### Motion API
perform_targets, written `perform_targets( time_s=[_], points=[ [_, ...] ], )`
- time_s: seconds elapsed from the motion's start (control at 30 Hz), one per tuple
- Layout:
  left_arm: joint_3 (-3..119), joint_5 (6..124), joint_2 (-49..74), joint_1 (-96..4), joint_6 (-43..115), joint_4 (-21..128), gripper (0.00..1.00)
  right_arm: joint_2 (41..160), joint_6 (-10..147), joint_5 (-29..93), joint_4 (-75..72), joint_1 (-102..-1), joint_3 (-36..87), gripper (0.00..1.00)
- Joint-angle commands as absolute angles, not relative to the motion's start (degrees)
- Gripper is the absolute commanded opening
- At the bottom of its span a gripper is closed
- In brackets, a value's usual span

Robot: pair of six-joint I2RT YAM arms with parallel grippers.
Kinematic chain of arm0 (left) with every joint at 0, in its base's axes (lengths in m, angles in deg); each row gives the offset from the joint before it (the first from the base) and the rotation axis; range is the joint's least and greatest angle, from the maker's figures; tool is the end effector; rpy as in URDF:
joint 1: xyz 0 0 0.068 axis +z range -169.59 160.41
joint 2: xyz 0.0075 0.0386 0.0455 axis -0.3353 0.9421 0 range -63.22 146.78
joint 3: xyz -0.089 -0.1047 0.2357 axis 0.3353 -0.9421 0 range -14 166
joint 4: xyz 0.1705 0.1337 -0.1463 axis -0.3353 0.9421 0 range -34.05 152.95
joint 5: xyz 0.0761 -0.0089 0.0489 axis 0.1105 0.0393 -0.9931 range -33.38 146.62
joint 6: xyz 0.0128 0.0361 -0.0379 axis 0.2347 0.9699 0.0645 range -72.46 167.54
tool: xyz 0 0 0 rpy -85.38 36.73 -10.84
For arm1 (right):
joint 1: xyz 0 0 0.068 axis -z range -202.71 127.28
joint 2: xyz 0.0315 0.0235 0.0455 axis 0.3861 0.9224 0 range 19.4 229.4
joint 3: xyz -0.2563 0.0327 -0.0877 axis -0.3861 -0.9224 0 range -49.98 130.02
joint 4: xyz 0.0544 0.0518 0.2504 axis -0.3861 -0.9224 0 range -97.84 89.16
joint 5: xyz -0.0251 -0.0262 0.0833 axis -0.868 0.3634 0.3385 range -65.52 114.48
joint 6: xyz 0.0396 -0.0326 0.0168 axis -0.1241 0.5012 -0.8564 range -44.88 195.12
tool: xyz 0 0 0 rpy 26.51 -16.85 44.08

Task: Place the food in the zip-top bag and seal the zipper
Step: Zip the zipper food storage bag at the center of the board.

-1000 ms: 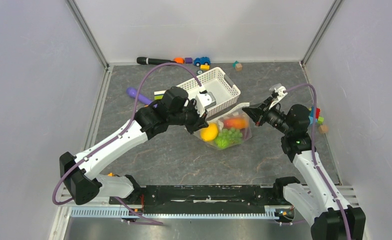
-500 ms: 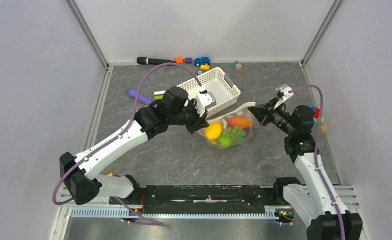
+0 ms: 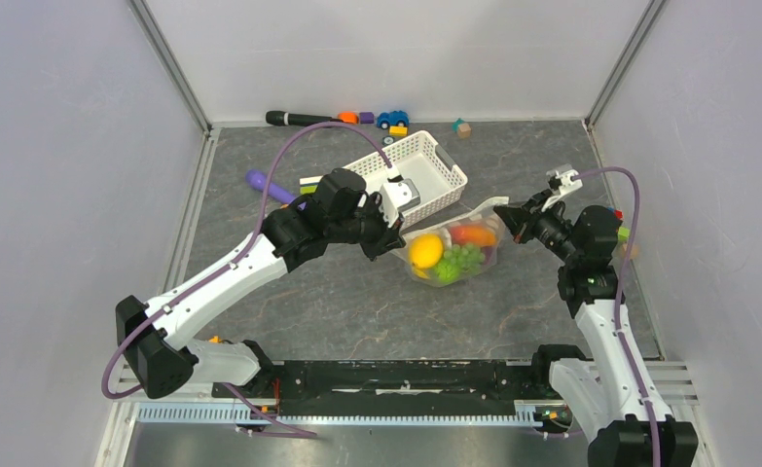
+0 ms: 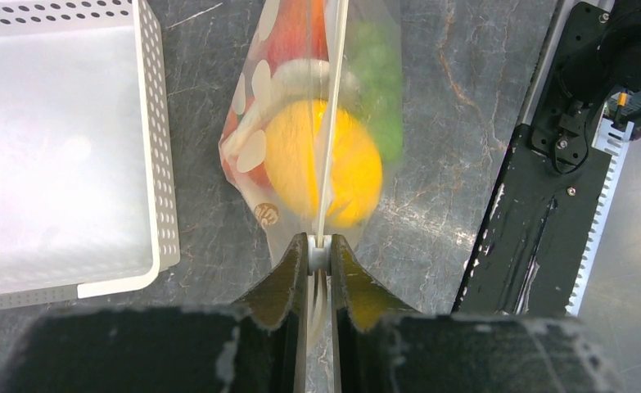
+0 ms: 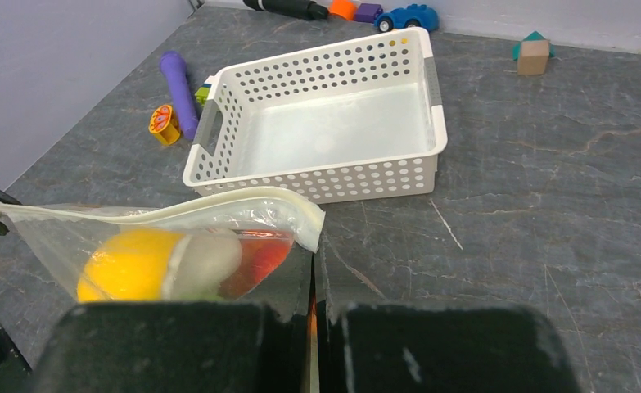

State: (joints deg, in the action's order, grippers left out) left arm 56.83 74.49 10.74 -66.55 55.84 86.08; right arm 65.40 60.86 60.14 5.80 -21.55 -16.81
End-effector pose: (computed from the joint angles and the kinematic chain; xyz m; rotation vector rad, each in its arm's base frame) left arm 0.1866 -0.2159 0.3547 1.1863 1.8636 -0.7202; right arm 0.1915 0.0169 0.2963 -0.2488 1.6875 0.6914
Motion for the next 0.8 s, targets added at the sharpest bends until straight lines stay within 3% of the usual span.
perform_targets(
  time_s=[0.0,0.77],
  points=[
    [56.8,72.8,9.6,-66.2,54.0,89.4,0.02,64.6,63.1,52.7,7.7,-19.1,-16.1,0.0],
    [56.8,70.1,10.2,-66.2,53.8,90.1,0.05,64.6,63.9,53.5,6.9,-17.3,-16.2,0.0]
  ],
)
